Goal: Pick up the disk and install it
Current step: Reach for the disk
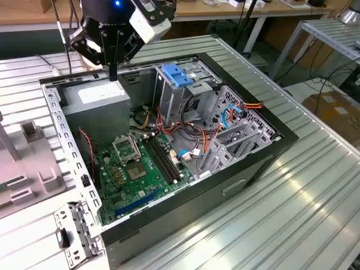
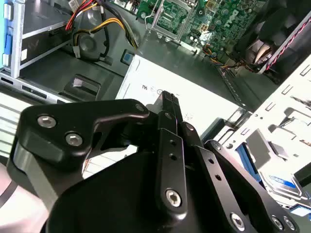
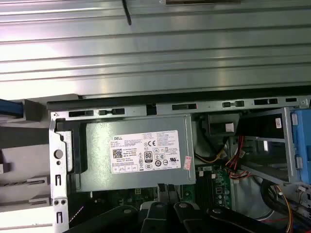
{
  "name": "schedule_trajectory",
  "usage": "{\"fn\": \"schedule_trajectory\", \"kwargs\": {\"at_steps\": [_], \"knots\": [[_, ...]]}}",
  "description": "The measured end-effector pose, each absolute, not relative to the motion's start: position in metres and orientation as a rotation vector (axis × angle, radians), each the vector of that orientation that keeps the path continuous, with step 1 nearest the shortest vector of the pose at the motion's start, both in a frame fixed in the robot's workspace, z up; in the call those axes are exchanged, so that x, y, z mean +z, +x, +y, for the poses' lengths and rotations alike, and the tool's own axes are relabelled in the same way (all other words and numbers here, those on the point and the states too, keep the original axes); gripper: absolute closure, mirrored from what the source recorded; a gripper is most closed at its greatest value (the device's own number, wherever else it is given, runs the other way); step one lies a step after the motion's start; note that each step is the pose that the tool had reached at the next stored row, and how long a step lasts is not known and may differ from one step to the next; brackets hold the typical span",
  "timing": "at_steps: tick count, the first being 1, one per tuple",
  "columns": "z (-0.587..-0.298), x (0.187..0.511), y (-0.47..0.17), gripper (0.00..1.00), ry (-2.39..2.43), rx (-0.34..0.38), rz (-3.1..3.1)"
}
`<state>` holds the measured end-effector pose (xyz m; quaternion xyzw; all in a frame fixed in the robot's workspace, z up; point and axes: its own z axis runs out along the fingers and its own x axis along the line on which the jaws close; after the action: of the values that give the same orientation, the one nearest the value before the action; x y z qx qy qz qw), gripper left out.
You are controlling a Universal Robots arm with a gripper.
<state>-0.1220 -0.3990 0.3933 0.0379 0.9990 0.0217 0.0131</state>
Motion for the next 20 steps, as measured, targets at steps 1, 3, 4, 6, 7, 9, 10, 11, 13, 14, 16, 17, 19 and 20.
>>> {"fn": "schedule_trajectory", "kwargs": {"at_steps": [1,3,4,6,7,9,10,11,13,14,16,17,19,20], "knots": [[-0.3989,0.3933,-0.1231,0.89,0.118,0.068,3.113],[-0.3989,0.3933,-0.125,0.89,0.118,0.067,3.113],[-0.399,0.3933,-0.126,0.89,0.118,0.068,3.112],[-0.3989,0.3933,-0.1266,0.89,0.118,0.068,3.112],[-0.3989,0.3933,-0.1268,0.89,0.118,0.068,3.112],[-0.3989,0.3933,-0.1276,0.89,0.118,0.068,3.112],[-0.3989,0.3933,-0.1286,0.89,0.118,0.068,3.112],[-0.3989,0.3933,-0.1297,0.89,0.118,0.068,3.113],[-0.3989,0.3933,-0.1299,0.89,0.118,0.068,3.112],[-0.3989,0.3933,-0.1302,0.89,0.118,0.068,3.112],[-0.3989,0.3933,-0.1308,0.89,0.118,0.068,3.112],[-0.3989,0.3933,-0.131,0.89,0.118,0.068,3.113],[-0.3989,0.3933,-0.1312,0.89,0.118,0.068,3.112],[-0.3989,0.3933,-0.1314,0.89,0.118,0.068,3.113]]}}
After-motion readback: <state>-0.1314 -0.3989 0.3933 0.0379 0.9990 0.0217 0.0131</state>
